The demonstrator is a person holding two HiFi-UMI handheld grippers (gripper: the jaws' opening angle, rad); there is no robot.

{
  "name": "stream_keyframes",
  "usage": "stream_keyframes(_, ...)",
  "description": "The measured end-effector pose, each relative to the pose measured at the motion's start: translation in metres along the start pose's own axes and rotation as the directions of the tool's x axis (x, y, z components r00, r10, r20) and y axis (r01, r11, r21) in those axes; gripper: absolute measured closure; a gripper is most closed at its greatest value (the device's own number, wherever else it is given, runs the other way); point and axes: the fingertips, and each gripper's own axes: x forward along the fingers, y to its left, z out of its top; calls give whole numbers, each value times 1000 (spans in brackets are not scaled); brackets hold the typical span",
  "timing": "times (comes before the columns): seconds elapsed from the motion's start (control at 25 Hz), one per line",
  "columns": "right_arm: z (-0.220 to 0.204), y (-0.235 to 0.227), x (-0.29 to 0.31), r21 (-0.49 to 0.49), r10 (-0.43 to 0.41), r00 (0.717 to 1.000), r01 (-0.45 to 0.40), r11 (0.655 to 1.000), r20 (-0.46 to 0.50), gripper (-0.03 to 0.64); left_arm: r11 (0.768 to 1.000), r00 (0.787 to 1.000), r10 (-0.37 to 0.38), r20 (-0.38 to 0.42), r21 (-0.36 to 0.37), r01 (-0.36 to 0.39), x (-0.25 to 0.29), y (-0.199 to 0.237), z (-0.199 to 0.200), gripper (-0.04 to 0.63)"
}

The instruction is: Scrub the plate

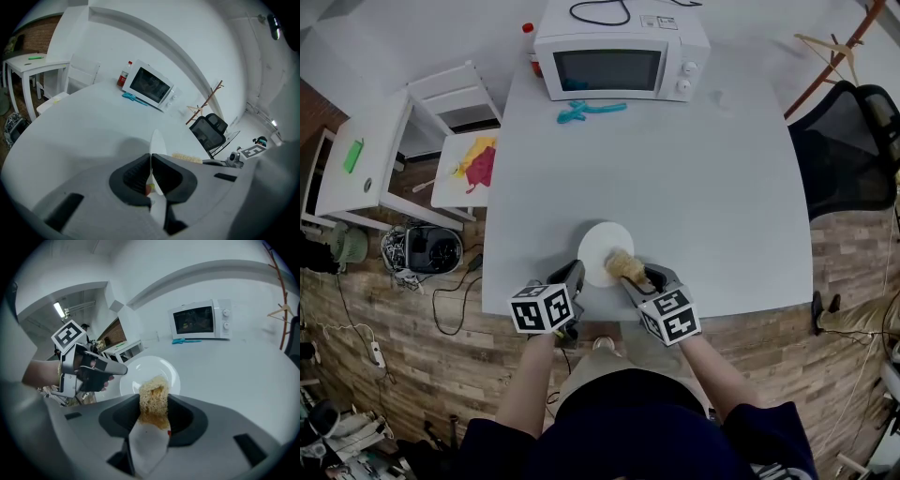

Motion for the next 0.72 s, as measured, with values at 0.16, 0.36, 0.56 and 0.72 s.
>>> stream_keyframes(0.16,2,-18,1,5,-35,999,35,999,-7,445,1000,1000,1,-1,14,-1,-1,-1,0,566)
stream_keyframes(0.36,17,-35,7,-10,-67,998,67,998,-2,445,1000,1000,5,2,18,-5,-2,-1,1,566)
stream_keyframes(0.56,35,-42,16,-30,-94,995,95,995,12,445,1000,1000,8,4,17,-8,-2,1,2,566)
stream_keyframes(0.72,52,-39,21,-26,-94,995,95,995,38,445,1000,1000,10,4,16,-10,-2,2,2,566)
